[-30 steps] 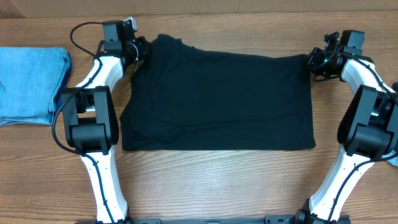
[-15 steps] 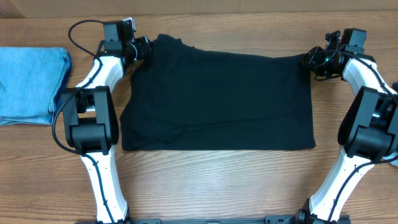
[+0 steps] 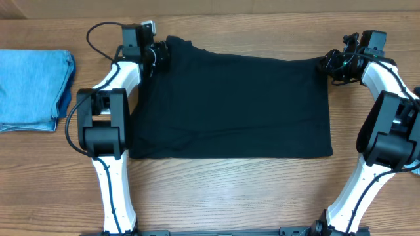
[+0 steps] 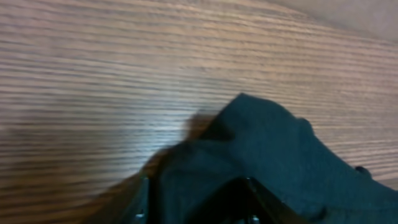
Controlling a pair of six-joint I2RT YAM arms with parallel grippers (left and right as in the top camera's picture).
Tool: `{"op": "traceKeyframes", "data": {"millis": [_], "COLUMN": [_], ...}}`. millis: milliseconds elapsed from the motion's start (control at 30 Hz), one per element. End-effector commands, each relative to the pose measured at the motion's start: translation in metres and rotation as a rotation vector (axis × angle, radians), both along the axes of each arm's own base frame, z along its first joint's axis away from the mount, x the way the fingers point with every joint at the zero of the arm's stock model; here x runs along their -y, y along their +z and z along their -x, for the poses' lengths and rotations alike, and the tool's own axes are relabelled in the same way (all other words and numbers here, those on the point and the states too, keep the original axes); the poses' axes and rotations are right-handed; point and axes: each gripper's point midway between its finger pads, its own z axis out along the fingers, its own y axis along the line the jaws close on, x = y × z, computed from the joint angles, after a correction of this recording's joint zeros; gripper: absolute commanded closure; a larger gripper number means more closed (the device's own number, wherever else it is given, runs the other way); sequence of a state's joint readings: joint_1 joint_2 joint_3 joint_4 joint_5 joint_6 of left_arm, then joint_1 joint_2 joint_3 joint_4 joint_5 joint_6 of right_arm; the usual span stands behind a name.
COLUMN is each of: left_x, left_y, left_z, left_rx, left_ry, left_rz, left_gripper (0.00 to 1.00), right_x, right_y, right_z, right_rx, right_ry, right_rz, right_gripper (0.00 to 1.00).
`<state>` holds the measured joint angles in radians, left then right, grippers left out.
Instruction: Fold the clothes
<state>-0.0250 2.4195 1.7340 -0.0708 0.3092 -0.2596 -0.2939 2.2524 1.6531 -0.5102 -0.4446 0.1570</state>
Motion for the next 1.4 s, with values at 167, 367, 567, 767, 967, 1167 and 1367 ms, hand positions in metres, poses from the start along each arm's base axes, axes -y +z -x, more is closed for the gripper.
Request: {"op": "traceKeyframes", "data": {"millis": [167,367,567,767,967,1167,1367], "left_x": [0.005,0.002,-0.011,-0.023,-0.022,-0.021,-0.021], "left_y": [-0.007,0.003,0.036,0.069,0.086,0.078,0.077], "left_z": [-0.003,-0.005,-0.001,0.014,0.029,0.042,0.042], "left_rx": [0.006,0.015,0.028,0.020,-0.003,-0.069,-0.073], "left_ry": [-0.020,-0.013,-0.011,-0.041,-0.069,-0.076,-0.077], "left_rz": [0.016,0.032,0.025,-0.025,-0.050,-0.049,-0.050], "left_gripper": [0.78,0.96,0.96,0.96,0.96,0.96,0.96], "right_x": [0.003,0.003,0.002,-0.002,-0.007,-0.008,-0.014], "right_y": [0.026,0.026,0.023,0.020,0.026,0.037,0.042], "right_z": [-0.005,-0.004,0.000,0.007,0.014,0.016,0.012], "right_rx": [0.052,0.051,0.030,-0.004,-0.020,-0.015,0.017], "right_ry": [-0.001,-0.001,0.002,0.007,0.015,0.016,0.041], "right_rz": [0.014,0.014,0.010,-0.010,-0.033,-0.032,-0.061], "right_gripper": [0.66,0.66,0.71,0.82,0.92,0.96,0.95]}}
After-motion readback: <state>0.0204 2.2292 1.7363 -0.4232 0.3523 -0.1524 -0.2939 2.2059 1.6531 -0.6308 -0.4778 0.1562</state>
